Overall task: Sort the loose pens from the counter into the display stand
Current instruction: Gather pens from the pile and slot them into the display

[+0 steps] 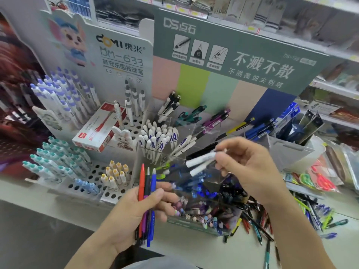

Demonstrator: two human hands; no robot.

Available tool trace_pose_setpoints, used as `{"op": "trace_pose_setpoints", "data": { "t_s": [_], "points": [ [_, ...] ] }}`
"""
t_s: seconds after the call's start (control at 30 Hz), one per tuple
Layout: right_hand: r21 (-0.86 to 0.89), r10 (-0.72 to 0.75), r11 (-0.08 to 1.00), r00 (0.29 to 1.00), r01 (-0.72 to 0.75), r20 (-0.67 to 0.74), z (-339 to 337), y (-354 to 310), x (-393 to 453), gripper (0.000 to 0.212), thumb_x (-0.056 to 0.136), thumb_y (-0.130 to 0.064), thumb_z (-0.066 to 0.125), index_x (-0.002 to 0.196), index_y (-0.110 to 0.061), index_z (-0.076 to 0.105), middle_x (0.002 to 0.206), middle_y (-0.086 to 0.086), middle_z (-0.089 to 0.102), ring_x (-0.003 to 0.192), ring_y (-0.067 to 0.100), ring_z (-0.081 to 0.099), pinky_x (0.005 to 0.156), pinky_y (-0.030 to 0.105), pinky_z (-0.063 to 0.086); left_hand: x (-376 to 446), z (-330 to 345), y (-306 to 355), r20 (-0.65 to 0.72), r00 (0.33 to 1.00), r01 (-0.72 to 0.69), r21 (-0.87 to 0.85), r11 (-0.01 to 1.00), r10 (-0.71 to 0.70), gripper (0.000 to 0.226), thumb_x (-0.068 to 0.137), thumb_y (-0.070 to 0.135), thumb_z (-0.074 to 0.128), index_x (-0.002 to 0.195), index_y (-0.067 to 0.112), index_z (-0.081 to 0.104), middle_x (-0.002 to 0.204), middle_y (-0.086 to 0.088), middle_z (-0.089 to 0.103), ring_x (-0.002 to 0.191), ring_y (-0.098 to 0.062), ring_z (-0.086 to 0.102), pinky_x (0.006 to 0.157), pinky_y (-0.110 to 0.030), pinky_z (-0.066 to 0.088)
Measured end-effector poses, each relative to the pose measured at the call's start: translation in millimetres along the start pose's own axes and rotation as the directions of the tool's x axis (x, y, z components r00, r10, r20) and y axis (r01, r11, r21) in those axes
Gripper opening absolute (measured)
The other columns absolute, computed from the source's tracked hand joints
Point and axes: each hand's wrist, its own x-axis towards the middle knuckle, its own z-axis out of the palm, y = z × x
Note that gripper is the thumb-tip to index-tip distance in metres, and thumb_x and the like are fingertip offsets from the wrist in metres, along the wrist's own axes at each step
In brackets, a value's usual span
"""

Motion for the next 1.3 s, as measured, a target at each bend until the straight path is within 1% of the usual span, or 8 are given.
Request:
{"op": "trace_pose_setpoints", "data": {
  "t_s": [0.13,0.3,0.43,0.6,0.73,0.97,1.07,1.3],
  "points": [
    [-0.064,-0.296,0.954,0.890,0.293,-0.346,16,-38,28,0.013,0.093,-0.005,0.071,0.103,-0.012,0.069,0.087,0.006,0.074,0.073,0.021,0.072,0.070,0.025,0.060,-1,-2,9,-0.064,0.998,-0.004,-0.200,0.980,-0.009,0.037,0.088,0.016,0.057,0.117,-0.006,0.063,0.091,-0.023,0.069,0.064,-0.024,0.068,0.050,-0.027,0.058],
    [-0.459,-0.573,0.781,0.777,0.423,-0.259,39,-53,82,0.011,0.093,-0.009,0.072,0.105,-0.010,0.071,0.089,-0.005,0.071,0.078,0.007,0.067,0.075,0.021,0.056,-7,-2,19,-0.020,0.997,0.062,-0.344,0.937,-0.073,0.035,0.087,0.013,0.054,0.112,-0.009,0.068,0.105,-0.031,0.070,0.081,-0.037,0.074,0.069,-0.042,0.064],
    [-0.600,-0.530,0.698,0.845,0.392,-0.065,69,-45,119,0.014,0.091,-0.016,0.075,0.103,-0.009,0.074,0.092,-0.001,0.074,0.080,0.012,0.066,0.081,0.028,0.055,-12,-2,21,-0.044,0.998,0.027,-0.268,0.963,-0.041,0.035,0.088,0.016,0.055,0.111,-0.007,0.068,0.108,-0.029,0.071,0.086,-0.036,0.074,0.080,-0.045,0.061],
    [-0.649,-0.525,0.646,0.851,0.402,0.005,87,-32,137,0.016,0.091,-0.015,0.074,0.105,-0.008,0.076,0.097,0.008,0.072,0.086,0.017,0.059,0.079,0.016,0.038,-15,-8,9,-0.130,0.991,0.018,-0.007,1.000,-0.019,0.037,0.094,0.036,0.052,0.100,0.013,0.079,0.088,0.004,0.072,0.057,-0.010,0.058,0.056,-0.024,0.052],
    [-0.642,-0.552,0.625,0.833,0.444,0.039,83,-31,133,0.015,0.091,-0.016,0.074,0.103,-0.008,0.077,0.097,0.007,0.073,0.088,0.017,0.060,0.081,0.018,0.041,-11,-8,5,-0.164,0.986,0.024,-0.089,0.996,-0.038,0.038,0.093,0.040,0.053,0.097,0.011,0.077,0.071,0.001,0.060,0.057,-0.013,0.051,0.064,-0.030,0.046],
    [-0.702,-0.483,0.575,0.867,0.419,0.122,75,-35,144,0.014,0.093,-0.015,0.071,0.104,-0.008,0.077,0.102,0.008,0.075,0.097,0.026,0.066,0.092,0.036,0.049,-3,0,2,-0.142,0.990,-0.005,-0.124,0.992,-0.013,0.028,0.089,0.031,0.059,0.098,0.009,0.074,0.076,-0.004,0.043,0.064,-0.016,0.045,0.073,-0.037,0.051],
    [-0.676,-0.479,0.575,0.860,0.460,0.178,81,-32,149,0.023,0.094,-0.011,0.069,0.116,-0.005,0.074,0.110,0.013,0.071,0.102,0.028,0.063,0.095,0.031,0.046,-2,9,3,-0.076,0.997,-0.005,-0.221,0.975,-0.012,0.029,0.092,0.023,0.056,0.109,0.000,0.064,0.067,-0.004,0.045,0.058,-0.016,0.048,0.057,-0.028,0.052],
    [-0.556,-0.642,0.670,0.760,0.493,-0.100,79,-21,93,0.016,0.095,-0.013,0.069,0.109,-0.006,0.069,0.103,0.005,0.063,0.082,0.010,0.058,0.078,0.018,0.049,3,11,0,-0.081,0.997,-0.018,-0.273,0.962,-0.004,0.031,0.094,0.019,0.055,0.117,-0.001,0.058,0.069,-0.007,0.039,0.055,-0.016,0.039,0.054,-0.026,0.044]
  ]
}}
